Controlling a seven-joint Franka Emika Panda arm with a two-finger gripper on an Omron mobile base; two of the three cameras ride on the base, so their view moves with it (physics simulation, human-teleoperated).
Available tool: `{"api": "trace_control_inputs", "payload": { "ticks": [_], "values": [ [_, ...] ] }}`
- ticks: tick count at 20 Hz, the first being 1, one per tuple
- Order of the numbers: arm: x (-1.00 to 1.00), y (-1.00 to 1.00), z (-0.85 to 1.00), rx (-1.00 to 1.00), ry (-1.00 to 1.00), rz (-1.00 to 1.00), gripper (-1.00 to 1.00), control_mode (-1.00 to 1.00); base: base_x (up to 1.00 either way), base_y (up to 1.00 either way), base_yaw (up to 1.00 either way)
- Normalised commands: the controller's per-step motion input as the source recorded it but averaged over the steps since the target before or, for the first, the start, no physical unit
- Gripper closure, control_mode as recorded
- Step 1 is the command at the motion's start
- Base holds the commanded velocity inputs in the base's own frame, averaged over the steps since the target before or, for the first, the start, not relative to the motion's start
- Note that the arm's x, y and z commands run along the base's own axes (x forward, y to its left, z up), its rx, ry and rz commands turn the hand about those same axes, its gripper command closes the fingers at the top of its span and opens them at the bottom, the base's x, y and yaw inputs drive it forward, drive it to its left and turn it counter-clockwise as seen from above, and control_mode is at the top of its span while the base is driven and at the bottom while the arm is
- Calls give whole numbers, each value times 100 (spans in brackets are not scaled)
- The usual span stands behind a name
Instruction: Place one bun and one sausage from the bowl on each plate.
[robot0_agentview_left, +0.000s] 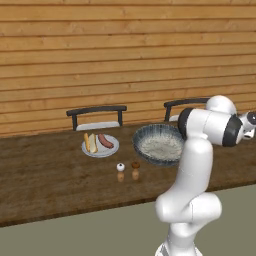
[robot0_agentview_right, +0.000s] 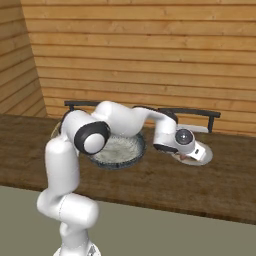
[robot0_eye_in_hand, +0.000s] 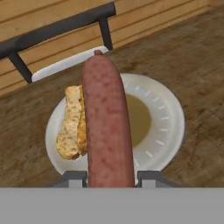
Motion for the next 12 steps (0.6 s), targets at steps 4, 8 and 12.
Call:
{"api": "trace_control_inputs", "payload": {
  "ticks": [4, 8, 12],
  "values": [
    [6, -1, -27, 0, -5, 0, 100, -100, 0, 0, 0],
    [12, 0, -9, 0, -3, 0, 100, -100, 0, 0, 0],
    [15, 0, 0, 0, 0, 0, 100, -100, 0, 0, 0]
  ]
}}
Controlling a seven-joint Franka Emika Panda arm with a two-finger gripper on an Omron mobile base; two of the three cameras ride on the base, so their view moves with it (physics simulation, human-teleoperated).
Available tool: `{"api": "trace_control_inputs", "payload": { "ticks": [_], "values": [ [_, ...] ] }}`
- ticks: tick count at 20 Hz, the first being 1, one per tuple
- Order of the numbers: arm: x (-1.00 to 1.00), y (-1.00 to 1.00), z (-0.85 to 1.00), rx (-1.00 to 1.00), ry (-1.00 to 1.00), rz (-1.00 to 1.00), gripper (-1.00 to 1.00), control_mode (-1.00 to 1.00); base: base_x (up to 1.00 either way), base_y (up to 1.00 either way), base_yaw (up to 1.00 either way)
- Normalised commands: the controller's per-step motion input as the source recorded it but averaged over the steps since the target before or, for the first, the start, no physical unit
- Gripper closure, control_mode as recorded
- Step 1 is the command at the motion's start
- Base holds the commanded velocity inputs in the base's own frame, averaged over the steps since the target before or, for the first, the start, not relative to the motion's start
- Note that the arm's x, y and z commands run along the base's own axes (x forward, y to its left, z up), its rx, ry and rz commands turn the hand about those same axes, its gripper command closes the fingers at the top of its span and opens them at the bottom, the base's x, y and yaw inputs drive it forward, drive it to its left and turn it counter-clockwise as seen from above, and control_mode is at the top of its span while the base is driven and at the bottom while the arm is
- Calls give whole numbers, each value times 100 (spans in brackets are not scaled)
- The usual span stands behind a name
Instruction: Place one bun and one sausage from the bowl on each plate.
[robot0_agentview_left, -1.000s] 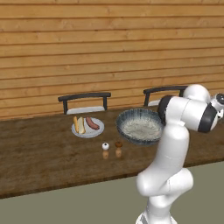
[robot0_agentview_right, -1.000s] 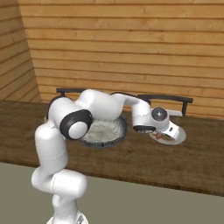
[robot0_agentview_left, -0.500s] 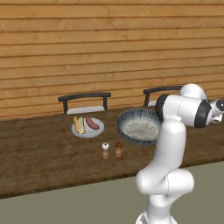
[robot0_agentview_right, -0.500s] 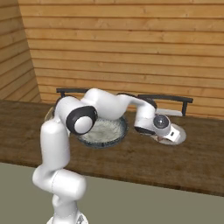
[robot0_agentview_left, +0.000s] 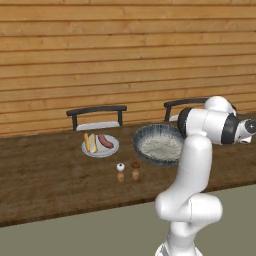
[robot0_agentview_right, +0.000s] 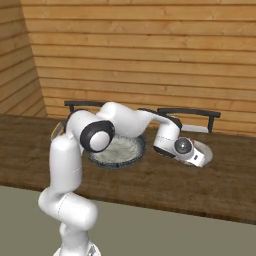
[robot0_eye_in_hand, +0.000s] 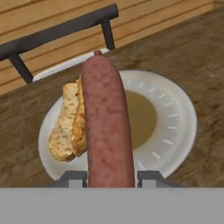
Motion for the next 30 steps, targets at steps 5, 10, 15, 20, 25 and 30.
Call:
{"api": "trace_control_inputs", "payload": {
  "ticks": [5, 10, 15, 20, 25, 30],
  "values": [
    [18, 0, 5, 0, 0, 0, 100, -100, 0, 0, 0],
    [32, -9, 2, 0, 0, 0, 100, -100, 0, 0, 0],
    [6, -16, -13, 0, 0, 0, 100, -100, 0, 0, 0],
    [1, -6, -23, 0, 0, 0, 100, -100, 0, 0, 0],
    [0, 2, 0, 0, -1, -2, 100, -100, 0, 0, 0],
    [0, 0, 0, 0, 0, 0, -100, -100, 0, 0, 0]
  ]
}}
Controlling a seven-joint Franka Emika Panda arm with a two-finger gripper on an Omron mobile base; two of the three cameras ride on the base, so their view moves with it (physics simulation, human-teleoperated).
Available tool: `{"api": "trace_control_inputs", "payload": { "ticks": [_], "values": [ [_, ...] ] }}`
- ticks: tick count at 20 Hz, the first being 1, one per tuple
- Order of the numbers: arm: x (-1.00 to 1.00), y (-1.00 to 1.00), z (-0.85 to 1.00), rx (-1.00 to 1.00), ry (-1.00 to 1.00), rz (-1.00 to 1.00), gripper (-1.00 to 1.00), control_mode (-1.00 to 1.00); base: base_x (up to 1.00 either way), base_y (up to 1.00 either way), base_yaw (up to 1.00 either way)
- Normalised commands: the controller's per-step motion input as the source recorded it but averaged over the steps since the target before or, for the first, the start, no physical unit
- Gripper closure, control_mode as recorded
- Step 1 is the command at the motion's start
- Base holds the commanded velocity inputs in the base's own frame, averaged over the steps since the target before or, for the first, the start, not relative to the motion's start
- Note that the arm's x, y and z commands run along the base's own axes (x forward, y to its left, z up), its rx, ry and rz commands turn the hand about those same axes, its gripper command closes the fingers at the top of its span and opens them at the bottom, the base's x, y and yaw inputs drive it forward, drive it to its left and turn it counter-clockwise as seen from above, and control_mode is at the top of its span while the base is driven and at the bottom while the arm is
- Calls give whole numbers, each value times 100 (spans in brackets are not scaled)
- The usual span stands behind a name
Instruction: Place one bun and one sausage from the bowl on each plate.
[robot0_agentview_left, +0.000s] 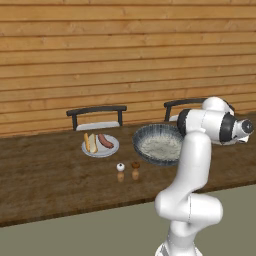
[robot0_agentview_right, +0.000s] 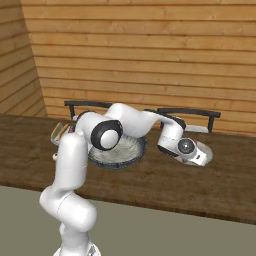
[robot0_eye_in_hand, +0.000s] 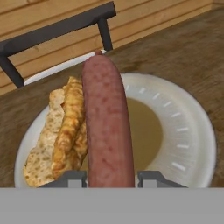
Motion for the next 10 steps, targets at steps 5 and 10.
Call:
{"api": "trace_control_inputs", "payload": {
  "ticks": [5, 10],
  "values": [
    [0, 0, 0, 0, 0, 0, -100, -100, 0, 0, 0],
    [0, 0, 10, 0, 0, -1, -100, -100, 0, 0, 0]
  ]
}}
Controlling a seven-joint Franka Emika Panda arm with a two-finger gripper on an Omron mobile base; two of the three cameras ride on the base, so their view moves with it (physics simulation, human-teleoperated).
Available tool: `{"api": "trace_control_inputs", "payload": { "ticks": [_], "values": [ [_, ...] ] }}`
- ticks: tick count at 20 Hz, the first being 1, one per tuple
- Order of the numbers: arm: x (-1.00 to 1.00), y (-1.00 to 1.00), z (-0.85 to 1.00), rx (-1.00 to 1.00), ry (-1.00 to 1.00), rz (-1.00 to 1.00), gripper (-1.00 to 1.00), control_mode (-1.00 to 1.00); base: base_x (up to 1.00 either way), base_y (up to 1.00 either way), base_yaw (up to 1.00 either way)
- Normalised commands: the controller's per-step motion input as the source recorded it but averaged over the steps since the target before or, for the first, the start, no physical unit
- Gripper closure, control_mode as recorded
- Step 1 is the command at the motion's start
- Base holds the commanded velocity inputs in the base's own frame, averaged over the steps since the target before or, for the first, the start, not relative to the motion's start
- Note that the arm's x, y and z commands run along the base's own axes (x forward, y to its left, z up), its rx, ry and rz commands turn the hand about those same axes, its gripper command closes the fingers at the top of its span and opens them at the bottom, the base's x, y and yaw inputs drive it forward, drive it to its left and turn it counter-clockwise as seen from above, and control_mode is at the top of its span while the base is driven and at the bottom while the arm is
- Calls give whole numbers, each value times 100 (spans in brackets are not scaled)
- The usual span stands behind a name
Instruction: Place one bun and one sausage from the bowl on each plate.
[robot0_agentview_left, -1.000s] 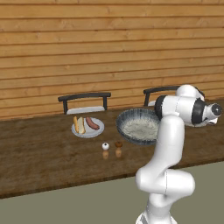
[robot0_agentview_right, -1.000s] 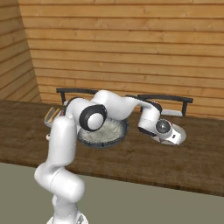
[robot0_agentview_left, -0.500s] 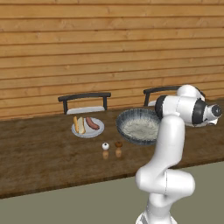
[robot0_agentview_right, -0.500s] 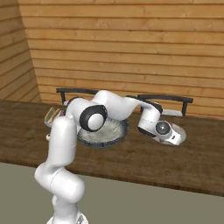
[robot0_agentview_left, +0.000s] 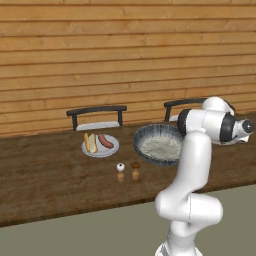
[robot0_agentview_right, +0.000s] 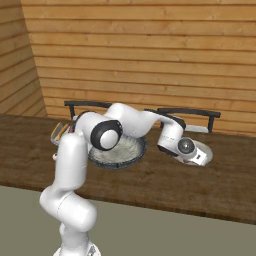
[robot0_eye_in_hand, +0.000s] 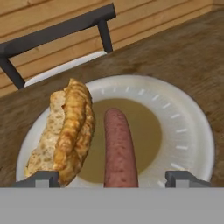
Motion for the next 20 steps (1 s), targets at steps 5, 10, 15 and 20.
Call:
{"api": "trace_control_inputs", "payload": {
  "ticks": [5, 10, 15, 20],
  "values": [
    [-79, 20, 60, -3, 5, -11, -100, -100, 0, 0, 0],
    [-88, 93, 72, -5, 2, -1, -100, -100, 0, 0, 0],
    [-52, 57, 100, 0, 8, 1, -100, -100, 0, 0, 0],
    [-4, 0, 100, 4, 21, 0, -100, -100, 0, 0, 0]
  ]
}}
